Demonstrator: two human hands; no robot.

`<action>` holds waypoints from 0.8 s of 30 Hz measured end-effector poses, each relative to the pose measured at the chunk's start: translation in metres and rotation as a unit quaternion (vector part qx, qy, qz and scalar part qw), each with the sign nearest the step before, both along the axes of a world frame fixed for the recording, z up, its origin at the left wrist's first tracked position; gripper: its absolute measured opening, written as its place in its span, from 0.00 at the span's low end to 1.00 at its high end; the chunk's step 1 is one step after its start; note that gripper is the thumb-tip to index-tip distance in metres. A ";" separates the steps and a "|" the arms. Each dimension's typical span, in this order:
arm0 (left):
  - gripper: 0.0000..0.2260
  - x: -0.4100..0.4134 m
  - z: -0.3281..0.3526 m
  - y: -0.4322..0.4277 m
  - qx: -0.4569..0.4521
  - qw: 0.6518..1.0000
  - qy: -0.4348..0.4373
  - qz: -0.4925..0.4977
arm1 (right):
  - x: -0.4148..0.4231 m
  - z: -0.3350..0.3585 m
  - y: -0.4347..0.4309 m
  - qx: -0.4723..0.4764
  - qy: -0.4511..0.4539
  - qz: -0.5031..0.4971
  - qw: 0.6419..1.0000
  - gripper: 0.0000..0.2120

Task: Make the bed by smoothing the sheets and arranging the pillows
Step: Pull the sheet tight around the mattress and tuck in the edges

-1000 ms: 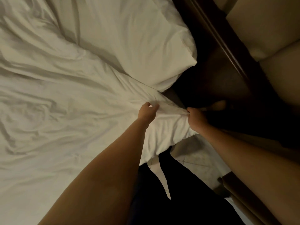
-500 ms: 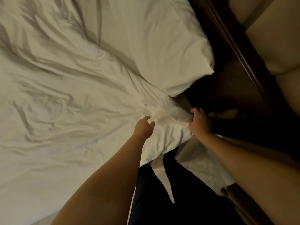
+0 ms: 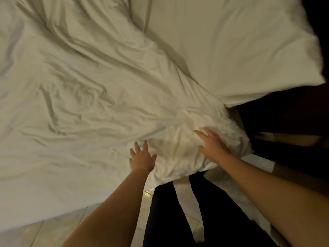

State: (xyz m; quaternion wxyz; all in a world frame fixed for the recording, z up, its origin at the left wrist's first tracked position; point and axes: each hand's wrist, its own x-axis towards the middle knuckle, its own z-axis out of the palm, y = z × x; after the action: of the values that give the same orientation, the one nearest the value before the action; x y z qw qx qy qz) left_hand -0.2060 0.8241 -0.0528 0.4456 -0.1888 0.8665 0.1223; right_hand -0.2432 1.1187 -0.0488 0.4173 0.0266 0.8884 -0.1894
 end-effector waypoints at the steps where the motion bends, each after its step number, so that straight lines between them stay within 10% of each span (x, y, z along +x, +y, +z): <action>1: 0.37 0.008 -0.007 -0.014 -0.011 1.000 -0.008 0.005 | -0.001 -0.009 -0.004 0.001 -0.017 -0.003 1.000 0.32; 15: 0.33 0.052 -0.028 -0.125 0.101 0.983 -0.153 0.006 | -0.014 -0.026 -0.034 0.149 -0.093 0.019 0.984 0.34; 24: 0.21 -0.024 0.053 -0.135 0.112 0.989 0.050 0.084 | -0.064 0.070 -0.088 0.145 0.013 0.023 0.989 0.34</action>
State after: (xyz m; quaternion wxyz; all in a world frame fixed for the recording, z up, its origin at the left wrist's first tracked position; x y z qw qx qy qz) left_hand -0.2296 0.6888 0.0007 0.4079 -0.2031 0.8499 0.2646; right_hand -0.3068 1.0306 0.0207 0.4016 0.0638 0.9123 -0.0493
